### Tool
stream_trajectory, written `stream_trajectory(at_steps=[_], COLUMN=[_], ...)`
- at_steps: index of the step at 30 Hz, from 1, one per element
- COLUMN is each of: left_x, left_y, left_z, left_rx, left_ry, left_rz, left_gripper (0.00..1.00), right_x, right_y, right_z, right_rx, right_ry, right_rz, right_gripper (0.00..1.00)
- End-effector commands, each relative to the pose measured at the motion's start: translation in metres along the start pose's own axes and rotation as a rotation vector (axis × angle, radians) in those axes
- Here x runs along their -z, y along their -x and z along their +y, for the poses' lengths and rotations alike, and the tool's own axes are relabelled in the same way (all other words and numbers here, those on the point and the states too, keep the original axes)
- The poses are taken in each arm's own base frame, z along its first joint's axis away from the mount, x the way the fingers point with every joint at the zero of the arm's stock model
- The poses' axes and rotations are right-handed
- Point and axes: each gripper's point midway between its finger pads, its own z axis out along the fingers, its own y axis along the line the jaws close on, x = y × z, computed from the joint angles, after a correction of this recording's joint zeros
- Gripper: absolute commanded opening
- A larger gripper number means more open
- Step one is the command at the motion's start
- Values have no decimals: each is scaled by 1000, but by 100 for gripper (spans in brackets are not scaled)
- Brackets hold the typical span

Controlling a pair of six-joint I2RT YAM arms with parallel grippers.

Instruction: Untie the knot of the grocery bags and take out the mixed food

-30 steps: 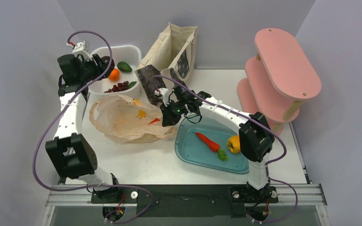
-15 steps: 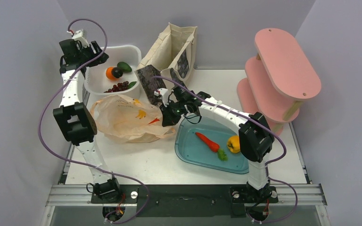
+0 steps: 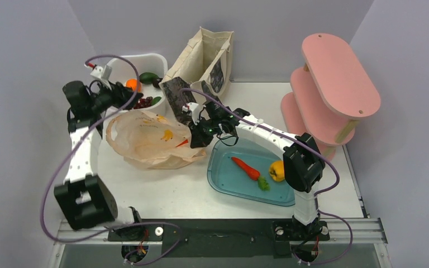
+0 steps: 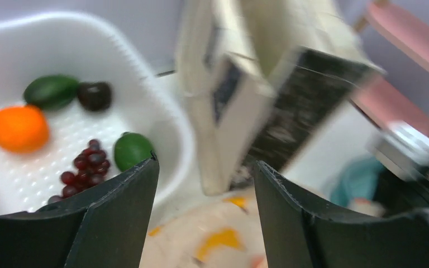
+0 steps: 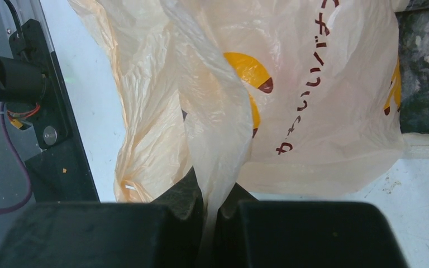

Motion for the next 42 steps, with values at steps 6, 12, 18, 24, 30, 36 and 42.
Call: stream_trajectory(at_steps=[6, 12, 18, 24, 30, 36, 42], left_x=[98, 108, 83, 54, 34, 19, 9], left_y=[-80, -128, -166, -202, -229, -253, -271], left_z=[-163, -162, -120, -106, -124, -109, -99], left_rx=[-579, -590, -517, -624, -602, -805, -823], left_ry=[-364, -327, -249, -239, -213, -192, -239], left_rz=[53, 119, 285, 449, 525, 578, 687], left_gripper=[61, 54, 47, 42, 42, 44, 44], right_x=[19, 49, 25, 12, 8, 1, -2], right_y=[78, 108, 59, -1, -38, -59, -67], right_z=[30, 61, 38, 23, 14, 8, 0], right_rx=[60, 174, 250, 222, 201, 173, 180], right_ry=[141, 251, 200, 183, 159, 153, 129], right_rz=[-271, -407, -246, -88, -13, 43, 83], right_gripper=[0, 0, 0, 0, 0, 0, 0])
